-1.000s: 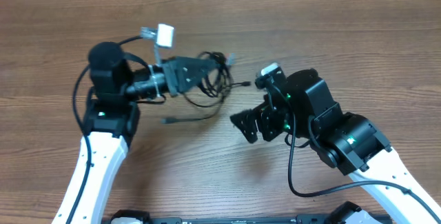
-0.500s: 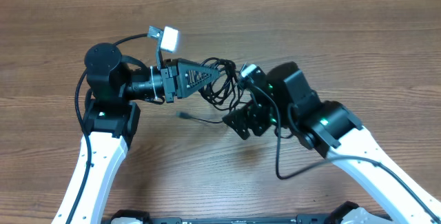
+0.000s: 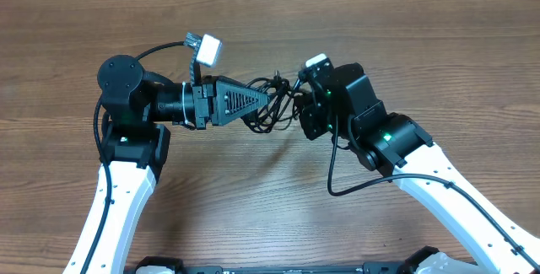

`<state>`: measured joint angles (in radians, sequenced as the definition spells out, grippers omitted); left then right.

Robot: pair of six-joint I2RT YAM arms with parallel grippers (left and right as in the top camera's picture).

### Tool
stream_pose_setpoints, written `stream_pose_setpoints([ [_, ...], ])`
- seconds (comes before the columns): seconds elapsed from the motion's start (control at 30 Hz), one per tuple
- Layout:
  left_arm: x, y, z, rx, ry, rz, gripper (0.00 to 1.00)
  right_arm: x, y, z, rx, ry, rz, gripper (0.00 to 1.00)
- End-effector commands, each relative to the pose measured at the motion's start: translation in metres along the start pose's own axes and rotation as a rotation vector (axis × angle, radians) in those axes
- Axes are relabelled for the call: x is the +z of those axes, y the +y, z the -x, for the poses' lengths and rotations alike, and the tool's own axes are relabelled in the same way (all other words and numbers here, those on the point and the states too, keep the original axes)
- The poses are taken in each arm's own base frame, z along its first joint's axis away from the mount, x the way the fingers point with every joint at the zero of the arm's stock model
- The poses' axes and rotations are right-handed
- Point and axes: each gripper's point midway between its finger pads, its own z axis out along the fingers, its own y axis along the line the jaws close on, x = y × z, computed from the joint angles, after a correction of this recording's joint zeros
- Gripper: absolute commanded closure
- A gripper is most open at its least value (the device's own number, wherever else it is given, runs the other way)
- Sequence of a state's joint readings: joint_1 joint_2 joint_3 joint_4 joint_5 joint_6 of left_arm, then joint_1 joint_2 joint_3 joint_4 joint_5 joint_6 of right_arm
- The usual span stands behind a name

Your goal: Untangle cables

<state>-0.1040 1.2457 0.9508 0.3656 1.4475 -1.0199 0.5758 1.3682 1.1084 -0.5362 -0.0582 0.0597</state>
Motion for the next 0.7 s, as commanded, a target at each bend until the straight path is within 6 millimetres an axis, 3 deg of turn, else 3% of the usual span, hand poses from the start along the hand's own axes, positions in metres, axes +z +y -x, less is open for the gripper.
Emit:
stream_pose_setpoints([
  [0.0, 0.0, -0.012, -0.005, 0.036, 0.042, -0.029, 0.96, -0.002, -0.014, -0.005, 0.035, 0.017, -0.052, 0.96],
  [0.1, 0.0, -0.007, 0.002, 0.085, 0.004, -0.006, 0.96, -0.012, -0.004, -0.018, 0.041, 0.072, 0.002, 0.96],
  [0.2, 0.0, 0.003, 0.013, 0.121, -0.059, 0.042, 0.96, -0.036, 0.018, -0.027, 0.047, 0.099, 0.118, 0.96],
  [0.27, -0.002, 0.02, 0.021, 0.084, -0.121, 0.106, 0.96, -0.055, 0.033, -0.029, 0.047, 0.095, 0.198, 0.96],
  [0.37, -0.009, 0.062, 0.029, -0.065, -0.222, 0.256, 0.96, -0.092, 0.054, -0.029, 0.038, 0.061, 0.317, 0.96],
  [0.43, -0.014, 0.087, 0.026, -0.162, -0.256, 0.338, 0.96, -0.109, 0.061, -0.028, 0.03, 0.035, 0.352, 0.96],
  [0.53, -0.016, 0.11, 0.016, -0.239, -0.242, 0.388, 0.96, -0.132, 0.066, -0.026, 0.016, -0.013, 0.378, 0.96],
  [0.67, -0.011, 0.114, 0.007, -0.296, -0.192, 0.341, 0.96, -0.145, 0.067, -0.029, 0.01, -0.029, 0.378, 0.96],
])
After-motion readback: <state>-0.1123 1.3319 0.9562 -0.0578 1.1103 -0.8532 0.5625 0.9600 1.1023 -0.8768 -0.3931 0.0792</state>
